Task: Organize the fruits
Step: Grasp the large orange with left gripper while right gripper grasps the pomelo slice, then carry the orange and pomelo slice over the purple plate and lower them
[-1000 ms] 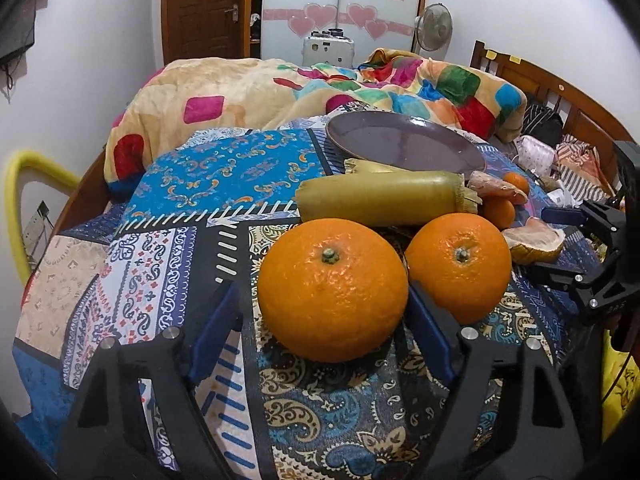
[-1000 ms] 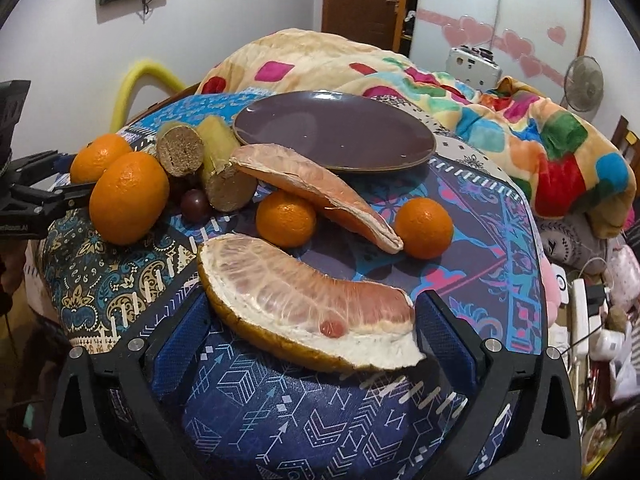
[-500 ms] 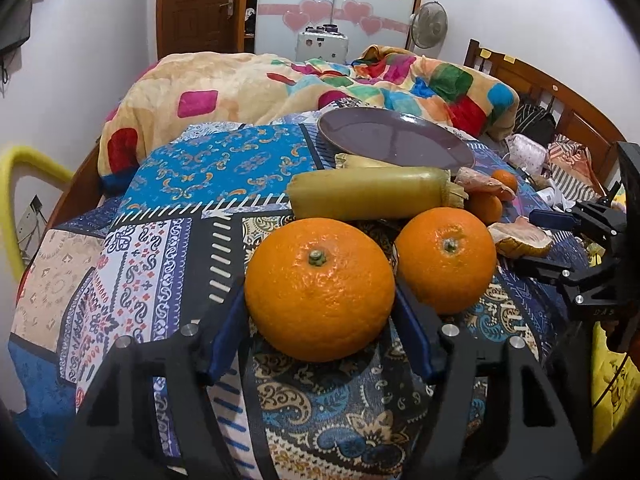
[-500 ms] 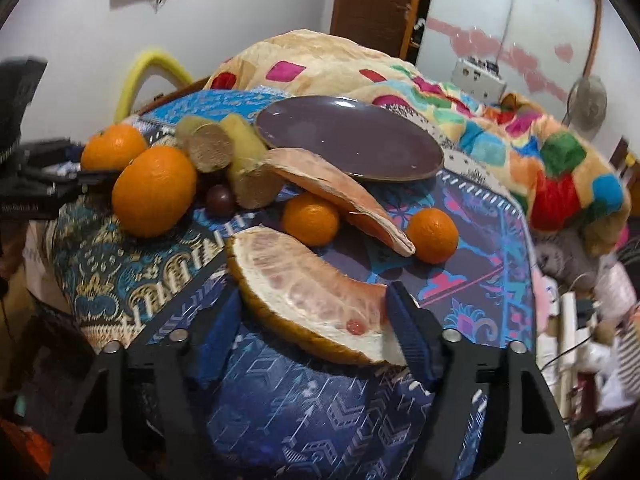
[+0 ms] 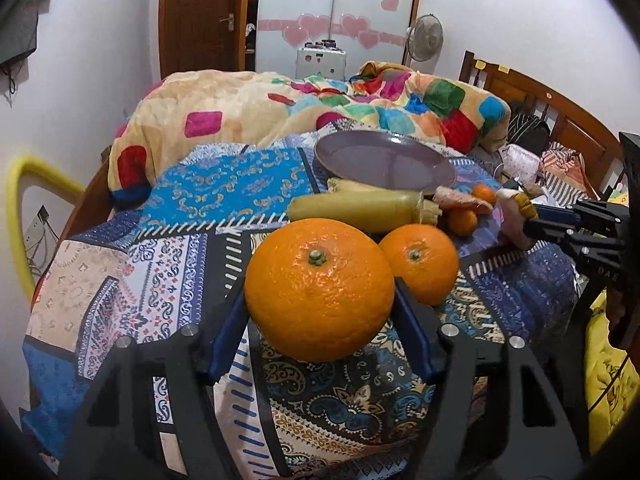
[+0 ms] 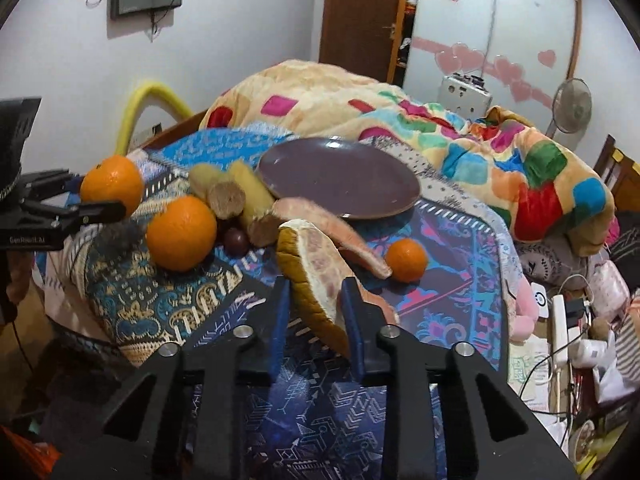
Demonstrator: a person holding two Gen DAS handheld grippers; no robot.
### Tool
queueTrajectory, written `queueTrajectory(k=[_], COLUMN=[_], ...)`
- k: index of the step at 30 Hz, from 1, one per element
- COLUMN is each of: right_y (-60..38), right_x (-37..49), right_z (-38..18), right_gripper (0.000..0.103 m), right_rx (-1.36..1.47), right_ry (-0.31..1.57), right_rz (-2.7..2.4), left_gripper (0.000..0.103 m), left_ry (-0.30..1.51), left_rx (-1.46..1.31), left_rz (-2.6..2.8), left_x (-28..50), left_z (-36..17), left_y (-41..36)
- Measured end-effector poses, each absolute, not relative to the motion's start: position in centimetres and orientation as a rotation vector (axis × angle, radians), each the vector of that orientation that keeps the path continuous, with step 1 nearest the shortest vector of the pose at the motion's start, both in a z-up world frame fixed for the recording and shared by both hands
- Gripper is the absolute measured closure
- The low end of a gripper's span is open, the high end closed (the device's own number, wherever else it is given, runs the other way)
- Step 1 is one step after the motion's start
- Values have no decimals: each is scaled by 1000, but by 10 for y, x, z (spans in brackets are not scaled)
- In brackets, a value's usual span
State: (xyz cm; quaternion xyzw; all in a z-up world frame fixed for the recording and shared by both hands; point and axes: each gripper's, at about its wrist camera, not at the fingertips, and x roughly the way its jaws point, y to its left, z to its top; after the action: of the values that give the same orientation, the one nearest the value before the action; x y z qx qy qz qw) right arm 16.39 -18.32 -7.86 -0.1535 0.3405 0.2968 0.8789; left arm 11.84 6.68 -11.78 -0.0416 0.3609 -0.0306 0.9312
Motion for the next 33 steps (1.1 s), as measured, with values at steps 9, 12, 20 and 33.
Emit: queueTrajectory(k=[9, 12, 20, 33], right_y=[-198, -199, -197, -180], right_x=[162, 162, 163, 209], right_z=[-57, -53, -30, -14], right_gripper=[86, 86, 87, 87], right_rx=[-253, -256, -270, -282], right_ry=[678, 669, 601, 536], right_rz=[606, 608, 608, 562], left_gripper=[35, 35, 35, 35], left_ry=[700, 680, 642, 645], left_rx=[-74, -61, -64, -67], left_rz=[-76, -78, -92, -100], left_x=[120, 124, 145, 201], left_z=[-97, -88, -68, -56], left_y=[61, 58, 54, 50])
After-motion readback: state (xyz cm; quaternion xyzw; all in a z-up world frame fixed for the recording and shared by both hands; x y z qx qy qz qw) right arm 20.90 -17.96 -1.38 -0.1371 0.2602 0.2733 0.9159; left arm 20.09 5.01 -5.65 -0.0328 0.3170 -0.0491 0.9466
